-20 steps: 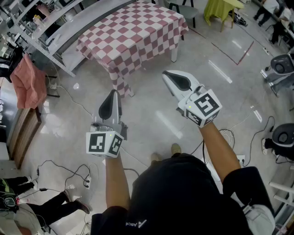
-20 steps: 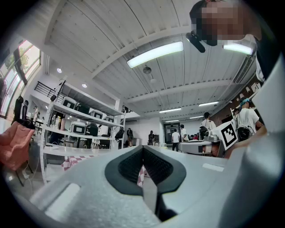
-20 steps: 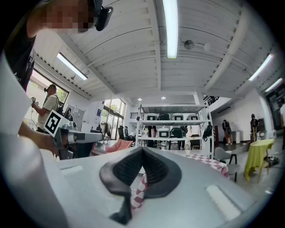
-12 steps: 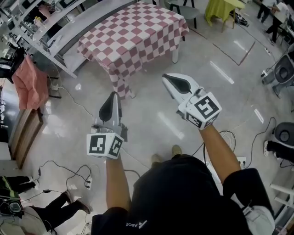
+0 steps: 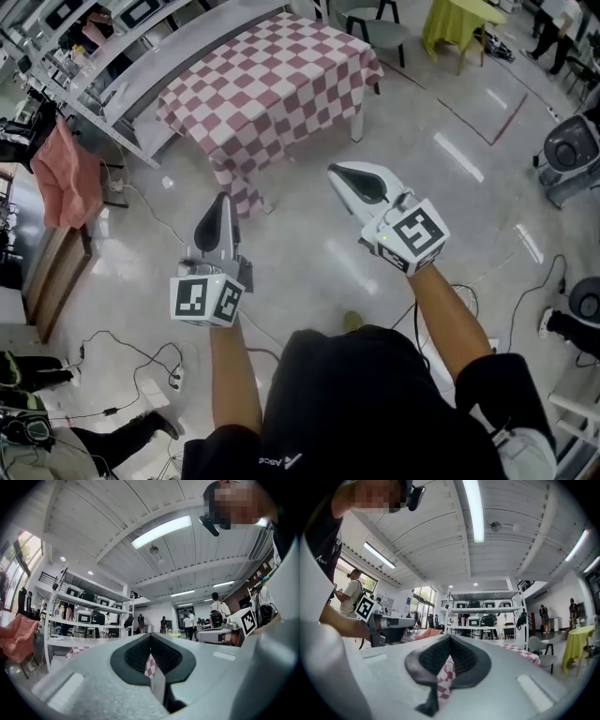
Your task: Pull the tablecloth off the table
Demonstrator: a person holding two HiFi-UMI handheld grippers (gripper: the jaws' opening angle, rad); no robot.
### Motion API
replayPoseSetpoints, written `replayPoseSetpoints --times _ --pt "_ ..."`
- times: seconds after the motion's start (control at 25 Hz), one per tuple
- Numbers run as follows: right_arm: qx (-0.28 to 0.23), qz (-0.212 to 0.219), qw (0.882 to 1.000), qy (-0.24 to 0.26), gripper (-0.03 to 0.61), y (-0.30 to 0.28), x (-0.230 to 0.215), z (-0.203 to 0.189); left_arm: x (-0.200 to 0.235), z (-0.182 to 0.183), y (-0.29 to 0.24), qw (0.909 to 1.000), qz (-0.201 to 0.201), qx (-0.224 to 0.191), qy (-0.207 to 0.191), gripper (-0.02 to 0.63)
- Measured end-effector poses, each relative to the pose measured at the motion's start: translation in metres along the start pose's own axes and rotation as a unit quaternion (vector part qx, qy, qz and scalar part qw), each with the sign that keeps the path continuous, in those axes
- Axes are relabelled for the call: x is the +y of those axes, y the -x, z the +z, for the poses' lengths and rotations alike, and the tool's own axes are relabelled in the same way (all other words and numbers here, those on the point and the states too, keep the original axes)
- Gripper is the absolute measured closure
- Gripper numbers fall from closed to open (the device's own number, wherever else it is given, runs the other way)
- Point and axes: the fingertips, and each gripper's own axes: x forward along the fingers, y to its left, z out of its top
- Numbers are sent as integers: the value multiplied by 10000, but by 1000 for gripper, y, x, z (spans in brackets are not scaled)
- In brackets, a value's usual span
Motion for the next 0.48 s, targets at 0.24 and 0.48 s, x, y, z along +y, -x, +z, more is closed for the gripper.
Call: replayPoseSetpoints --times 0.24,0.48 --pt "-26 71 10000 56 577 -11 -49 7 -6 1 -41 9999 158 -31 -18 603" --pt "14 42 10000 -17 577 -54 -103 6 24 -1 -100 9998 182 -75 29 604"
